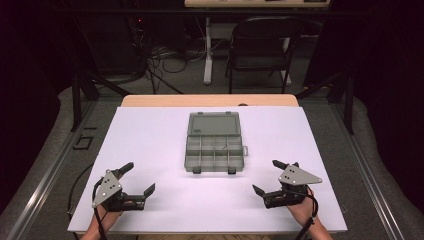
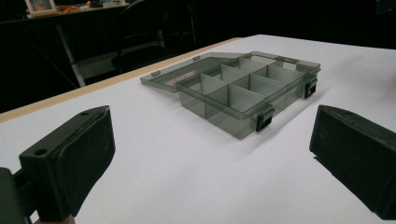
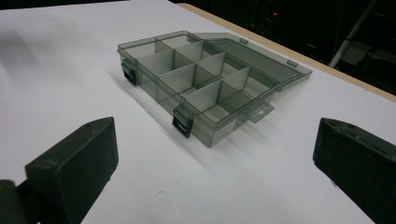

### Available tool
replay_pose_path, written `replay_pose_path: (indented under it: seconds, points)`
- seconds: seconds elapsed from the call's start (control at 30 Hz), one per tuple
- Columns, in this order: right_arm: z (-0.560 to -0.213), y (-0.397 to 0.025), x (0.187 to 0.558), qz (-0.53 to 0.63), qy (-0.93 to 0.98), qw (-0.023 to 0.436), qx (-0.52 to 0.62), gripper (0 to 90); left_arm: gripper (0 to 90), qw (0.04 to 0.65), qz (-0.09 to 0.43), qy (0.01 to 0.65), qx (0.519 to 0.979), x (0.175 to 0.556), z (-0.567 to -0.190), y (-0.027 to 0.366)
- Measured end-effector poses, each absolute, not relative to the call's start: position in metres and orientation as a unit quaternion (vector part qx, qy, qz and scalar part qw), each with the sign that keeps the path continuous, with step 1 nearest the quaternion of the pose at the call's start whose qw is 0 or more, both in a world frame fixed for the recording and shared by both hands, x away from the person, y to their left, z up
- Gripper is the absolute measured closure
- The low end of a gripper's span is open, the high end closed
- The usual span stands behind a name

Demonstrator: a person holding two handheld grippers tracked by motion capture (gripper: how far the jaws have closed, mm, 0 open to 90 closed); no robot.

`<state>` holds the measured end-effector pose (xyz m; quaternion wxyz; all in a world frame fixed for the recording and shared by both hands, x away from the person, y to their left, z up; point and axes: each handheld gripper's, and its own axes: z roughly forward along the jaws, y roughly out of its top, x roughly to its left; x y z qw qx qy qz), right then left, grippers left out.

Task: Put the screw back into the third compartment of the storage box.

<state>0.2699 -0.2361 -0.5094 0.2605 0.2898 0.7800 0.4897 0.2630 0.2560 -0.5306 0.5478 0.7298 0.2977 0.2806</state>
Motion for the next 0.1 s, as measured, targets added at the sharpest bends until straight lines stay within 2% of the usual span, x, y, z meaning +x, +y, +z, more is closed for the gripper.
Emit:
replay_pose_path:
  seconds: [0.1]
  points:
    - [-0.5098, -0.2364, 0.2709, 0.492, 0.778, 0.263, 0.289, 0.0, 0.1, 0.546, 0.281, 0.298, 0.731, 0.264, -0.5307, 0.2556]
